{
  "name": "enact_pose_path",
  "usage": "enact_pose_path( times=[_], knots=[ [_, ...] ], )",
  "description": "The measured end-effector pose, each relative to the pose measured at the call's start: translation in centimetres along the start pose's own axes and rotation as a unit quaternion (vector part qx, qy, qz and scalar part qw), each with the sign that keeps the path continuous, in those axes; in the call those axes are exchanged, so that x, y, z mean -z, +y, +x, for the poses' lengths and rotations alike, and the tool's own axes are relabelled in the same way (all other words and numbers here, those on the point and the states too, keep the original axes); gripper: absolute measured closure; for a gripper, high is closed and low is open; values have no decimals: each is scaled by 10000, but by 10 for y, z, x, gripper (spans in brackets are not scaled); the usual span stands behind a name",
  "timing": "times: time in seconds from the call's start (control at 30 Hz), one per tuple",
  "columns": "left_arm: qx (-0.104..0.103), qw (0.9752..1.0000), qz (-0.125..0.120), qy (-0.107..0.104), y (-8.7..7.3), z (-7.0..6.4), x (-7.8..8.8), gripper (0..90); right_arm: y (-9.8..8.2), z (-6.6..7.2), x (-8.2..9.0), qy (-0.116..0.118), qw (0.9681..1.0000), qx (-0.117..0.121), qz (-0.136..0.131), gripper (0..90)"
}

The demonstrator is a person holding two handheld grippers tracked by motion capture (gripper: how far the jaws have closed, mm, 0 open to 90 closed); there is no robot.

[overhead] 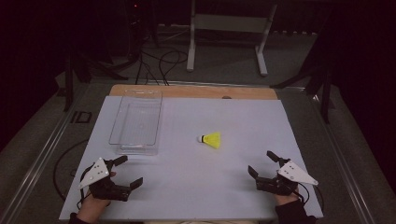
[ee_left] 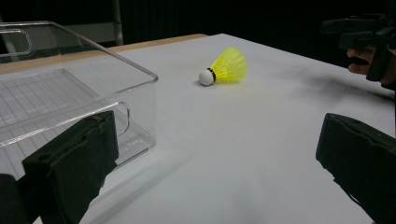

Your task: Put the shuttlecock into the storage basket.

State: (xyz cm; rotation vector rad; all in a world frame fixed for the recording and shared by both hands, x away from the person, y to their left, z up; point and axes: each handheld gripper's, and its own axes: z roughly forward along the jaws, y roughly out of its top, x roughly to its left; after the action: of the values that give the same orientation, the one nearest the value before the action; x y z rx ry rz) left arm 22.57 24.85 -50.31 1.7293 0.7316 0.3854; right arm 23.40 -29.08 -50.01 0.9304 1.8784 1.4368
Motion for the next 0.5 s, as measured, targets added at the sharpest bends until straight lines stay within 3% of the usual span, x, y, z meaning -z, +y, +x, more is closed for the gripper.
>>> enact_pose_path(
  times=[0.5],
  knots=[
    [67,9997,206,-105,2,-1,-3,0,1,-1,2,2,10000,-19,-81,95]
  ],
)
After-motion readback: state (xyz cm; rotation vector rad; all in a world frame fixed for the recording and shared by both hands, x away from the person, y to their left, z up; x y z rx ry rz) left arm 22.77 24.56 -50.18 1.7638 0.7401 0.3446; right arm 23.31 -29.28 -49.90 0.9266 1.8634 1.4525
